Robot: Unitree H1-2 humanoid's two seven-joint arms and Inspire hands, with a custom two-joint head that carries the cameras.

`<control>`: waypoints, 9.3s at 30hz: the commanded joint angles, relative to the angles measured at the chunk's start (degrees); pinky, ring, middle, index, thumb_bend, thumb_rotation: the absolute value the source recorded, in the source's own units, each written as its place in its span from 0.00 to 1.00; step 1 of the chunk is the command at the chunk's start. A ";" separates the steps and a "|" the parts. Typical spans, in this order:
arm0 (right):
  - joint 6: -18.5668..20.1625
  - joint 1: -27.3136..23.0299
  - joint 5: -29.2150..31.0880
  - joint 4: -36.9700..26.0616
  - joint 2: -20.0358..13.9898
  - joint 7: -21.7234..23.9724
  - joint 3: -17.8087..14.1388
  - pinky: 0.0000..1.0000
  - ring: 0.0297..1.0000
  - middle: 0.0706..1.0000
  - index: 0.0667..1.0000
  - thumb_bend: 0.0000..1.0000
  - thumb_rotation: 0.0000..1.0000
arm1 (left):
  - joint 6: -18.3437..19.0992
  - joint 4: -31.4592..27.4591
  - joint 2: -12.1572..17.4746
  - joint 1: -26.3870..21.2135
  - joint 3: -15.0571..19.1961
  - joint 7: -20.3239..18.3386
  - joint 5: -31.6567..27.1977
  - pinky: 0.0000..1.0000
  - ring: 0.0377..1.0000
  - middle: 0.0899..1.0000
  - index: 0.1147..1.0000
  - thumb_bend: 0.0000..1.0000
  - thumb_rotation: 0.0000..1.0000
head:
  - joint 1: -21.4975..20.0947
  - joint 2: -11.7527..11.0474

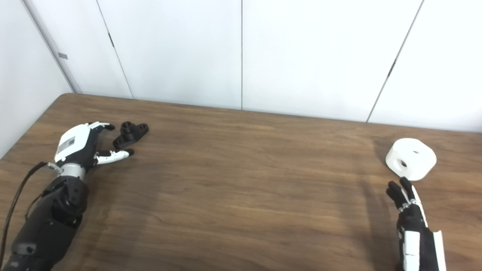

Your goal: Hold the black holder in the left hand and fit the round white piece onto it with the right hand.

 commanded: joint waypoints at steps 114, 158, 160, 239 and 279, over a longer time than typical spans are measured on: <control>1.27 7.18 0.16 0.99 0.95 0.71 0.36 1.00 0.92 0.87 0.94 0.47 1.00 | -0.95 7.74 2.14 -6.57 -1.46 3.07 -7.46 1.00 0.90 0.76 0.42 0.52 0.04 | -1.03 2.62; 2.13 6.96 -1.74 0.04 2.01 0.39 0.81 1.00 0.92 0.87 0.95 0.46 1.00 | -2.95 -10.64 0.82 2.99 -8.56 -5.91 -5.54 0.97 0.90 0.77 0.42 0.52 0.05 | -2.82 3.74; 2.00 6.87 -2.54 0.20 2.01 0.13 0.84 1.00 0.92 0.86 0.95 0.46 1.00 | -3.99 -11.85 0.51 4.01 -9.22 -5.85 -5.34 0.98 0.90 0.78 0.42 0.52 0.05 | -3.18 3.84; 18.27 3.18 -15.88 -19.33 -0.44 -6.31 -1.62 0.90 0.89 0.86 0.88 0.58 0.72 | -23.94 -20.94 -10.69 19.53 -25.41 -4.98 4.72 0.93 0.87 0.77 0.42 0.52 0.05 | -23.70 12.31; 41.15 -32.62 -49.14 -1.81 -19.93 13.87 0.01 0.84 1.00 0.94 0.82 0.81 0.36 | -27.18 -20.01 -9.39 20.67 -20.91 -5.25 3.33 0.85 0.82 0.74 0.42 0.52 0.04 | -35.73 5.96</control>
